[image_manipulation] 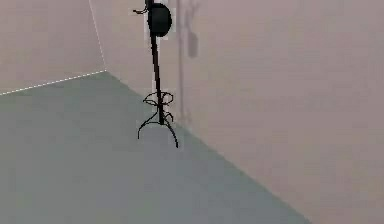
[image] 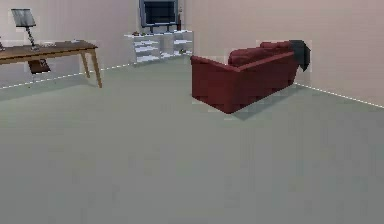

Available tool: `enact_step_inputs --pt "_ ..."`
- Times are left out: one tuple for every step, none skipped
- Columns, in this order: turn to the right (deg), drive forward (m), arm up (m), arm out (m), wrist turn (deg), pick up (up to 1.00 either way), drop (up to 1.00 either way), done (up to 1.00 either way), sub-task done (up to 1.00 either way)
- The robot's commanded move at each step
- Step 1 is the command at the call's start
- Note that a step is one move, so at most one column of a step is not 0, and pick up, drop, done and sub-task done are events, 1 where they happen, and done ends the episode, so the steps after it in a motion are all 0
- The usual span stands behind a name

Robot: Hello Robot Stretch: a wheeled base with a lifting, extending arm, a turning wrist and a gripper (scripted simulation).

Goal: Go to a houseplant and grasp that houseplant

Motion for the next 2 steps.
enact_step_inputs --pt "-12.0 0.00 0.00 0.00 0.0 0.00 0.00 0.00 0.00" --pt "0.0 1.00 0.00 0.00 0.0 0.00 0.00 0.00 0.00"
